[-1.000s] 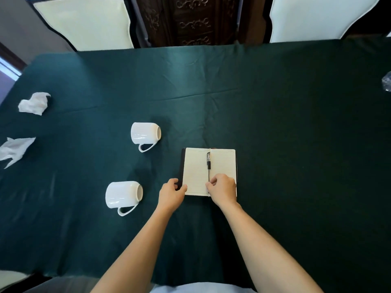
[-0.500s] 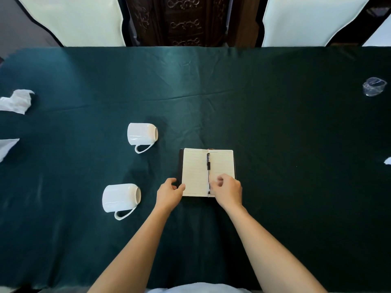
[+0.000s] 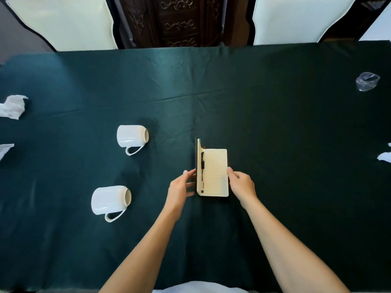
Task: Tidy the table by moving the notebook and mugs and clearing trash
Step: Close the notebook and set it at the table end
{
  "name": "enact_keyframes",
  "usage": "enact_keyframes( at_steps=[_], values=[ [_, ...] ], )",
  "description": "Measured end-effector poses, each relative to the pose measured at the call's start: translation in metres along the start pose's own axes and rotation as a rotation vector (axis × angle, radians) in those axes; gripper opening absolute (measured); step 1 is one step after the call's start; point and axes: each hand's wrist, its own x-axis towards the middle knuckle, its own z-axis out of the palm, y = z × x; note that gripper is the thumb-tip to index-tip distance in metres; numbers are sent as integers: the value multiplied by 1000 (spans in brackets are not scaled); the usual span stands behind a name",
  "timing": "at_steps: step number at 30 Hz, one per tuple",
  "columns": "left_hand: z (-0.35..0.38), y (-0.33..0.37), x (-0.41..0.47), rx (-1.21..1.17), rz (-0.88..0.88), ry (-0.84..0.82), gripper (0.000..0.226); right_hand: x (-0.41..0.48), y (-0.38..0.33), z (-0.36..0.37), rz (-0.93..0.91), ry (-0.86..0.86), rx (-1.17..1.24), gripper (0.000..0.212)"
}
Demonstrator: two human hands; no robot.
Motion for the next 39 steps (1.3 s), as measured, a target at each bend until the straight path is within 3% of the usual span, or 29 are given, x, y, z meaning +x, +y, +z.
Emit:
enact_keyframes(
  at_steps=[2,4,8,10,14,19,23,27,32,39],
  values=[
    [15,-3,0,98,6,-40,46,4,-1,-2,79,-32,119,74],
    [30,-8,1,264,27,-67,44,9,-3,-3,146,-86,235,71],
    [50,-22,0,691,215,-52,36,14,-2,-6,157,-150,316,83],
    [53,-27,-2,775,239,-32,37,16,0,-6,133,-172,306,73],
    [49,-32,-4,837,221,-37,41,14,-2,-1,104,-251,271,21],
    [47,-28,-14,859,187,-69,47,4,-3,2,16,-207,213,35],
    [38,-19,-21,769,177,3,52,-15,-5,2,-9,-208,253,38],
    [19,1,-19,459,53,154,72,-46,1,-5,-4,-320,423,28],
    [-5,20,-42,121,69,-60,50,-106,11,-19,-92,-399,597,22],
    [-30,25,-120,31,258,-351,48,-198,19,-21,-279,-153,810,21]
  ],
)
